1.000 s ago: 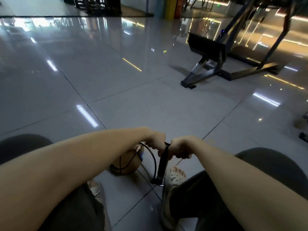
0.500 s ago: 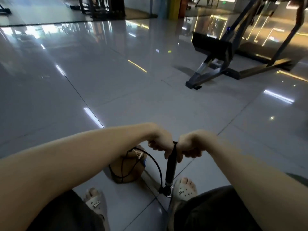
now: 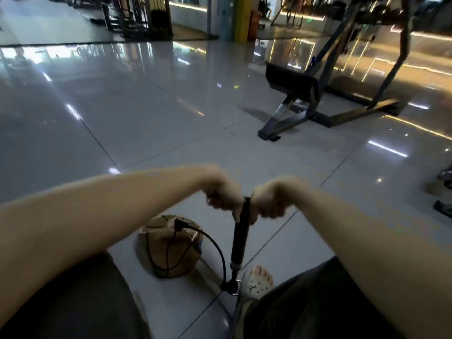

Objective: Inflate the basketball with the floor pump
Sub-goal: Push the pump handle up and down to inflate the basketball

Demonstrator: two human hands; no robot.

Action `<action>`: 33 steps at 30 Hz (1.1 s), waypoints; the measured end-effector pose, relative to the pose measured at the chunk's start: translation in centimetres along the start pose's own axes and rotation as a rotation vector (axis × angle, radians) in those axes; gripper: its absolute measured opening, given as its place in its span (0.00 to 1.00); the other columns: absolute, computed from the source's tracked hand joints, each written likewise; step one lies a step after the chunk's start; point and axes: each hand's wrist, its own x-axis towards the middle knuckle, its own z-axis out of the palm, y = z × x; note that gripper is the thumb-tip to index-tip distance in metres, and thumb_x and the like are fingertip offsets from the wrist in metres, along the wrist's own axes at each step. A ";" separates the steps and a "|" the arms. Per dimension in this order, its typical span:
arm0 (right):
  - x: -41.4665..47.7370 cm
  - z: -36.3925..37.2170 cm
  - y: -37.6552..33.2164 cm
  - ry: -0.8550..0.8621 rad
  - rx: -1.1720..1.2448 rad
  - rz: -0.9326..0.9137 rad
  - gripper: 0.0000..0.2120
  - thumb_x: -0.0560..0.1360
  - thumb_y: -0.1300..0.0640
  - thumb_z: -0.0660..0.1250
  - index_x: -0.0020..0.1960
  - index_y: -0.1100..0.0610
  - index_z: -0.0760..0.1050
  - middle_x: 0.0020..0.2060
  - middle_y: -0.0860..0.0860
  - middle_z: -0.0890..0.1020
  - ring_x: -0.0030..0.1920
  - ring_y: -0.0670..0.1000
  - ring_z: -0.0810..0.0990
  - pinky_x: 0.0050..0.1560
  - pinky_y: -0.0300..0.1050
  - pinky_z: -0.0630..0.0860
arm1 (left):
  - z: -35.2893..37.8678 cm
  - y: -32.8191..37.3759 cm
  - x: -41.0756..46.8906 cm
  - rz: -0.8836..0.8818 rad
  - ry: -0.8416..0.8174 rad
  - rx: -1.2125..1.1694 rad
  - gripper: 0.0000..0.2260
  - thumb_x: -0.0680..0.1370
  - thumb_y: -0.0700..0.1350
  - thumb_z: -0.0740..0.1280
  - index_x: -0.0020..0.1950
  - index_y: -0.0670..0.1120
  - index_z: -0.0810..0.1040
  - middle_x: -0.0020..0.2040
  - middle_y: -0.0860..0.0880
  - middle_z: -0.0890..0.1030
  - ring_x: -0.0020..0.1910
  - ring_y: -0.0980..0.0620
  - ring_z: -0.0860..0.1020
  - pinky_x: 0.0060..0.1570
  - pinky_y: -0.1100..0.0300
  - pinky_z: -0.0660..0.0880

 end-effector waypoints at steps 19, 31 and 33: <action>10.7 8.1 3.3 0.034 -0.114 0.000 0.08 0.75 0.58 0.71 0.39 0.59 0.76 0.27 0.54 0.69 0.26 0.52 0.64 0.29 0.44 0.61 | 9.6 -3.2 10.9 0.028 0.024 0.017 0.08 0.74 0.46 0.74 0.43 0.41 0.83 0.33 0.43 0.74 0.30 0.44 0.69 0.31 0.57 0.67; -4.7 -4.9 -2.3 0.066 0.004 -0.047 0.13 0.74 0.61 0.70 0.36 0.53 0.68 0.27 0.49 0.62 0.26 0.49 0.57 0.30 0.43 0.52 | -5.5 0.0 -4.1 0.068 0.045 -0.044 0.14 0.78 0.44 0.72 0.36 0.48 0.70 0.29 0.52 0.64 0.26 0.52 0.60 0.26 0.60 0.57; -3.9 -4.4 -2.2 0.049 -0.019 -0.034 0.13 0.74 0.61 0.70 0.36 0.54 0.68 0.28 0.50 0.62 0.27 0.49 0.56 0.31 0.44 0.52 | -5.0 -0.3 -3.1 0.055 -0.013 -0.043 0.14 0.78 0.43 0.72 0.36 0.48 0.71 0.29 0.52 0.64 0.26 0.52 0.59 0.27 0.59 0.56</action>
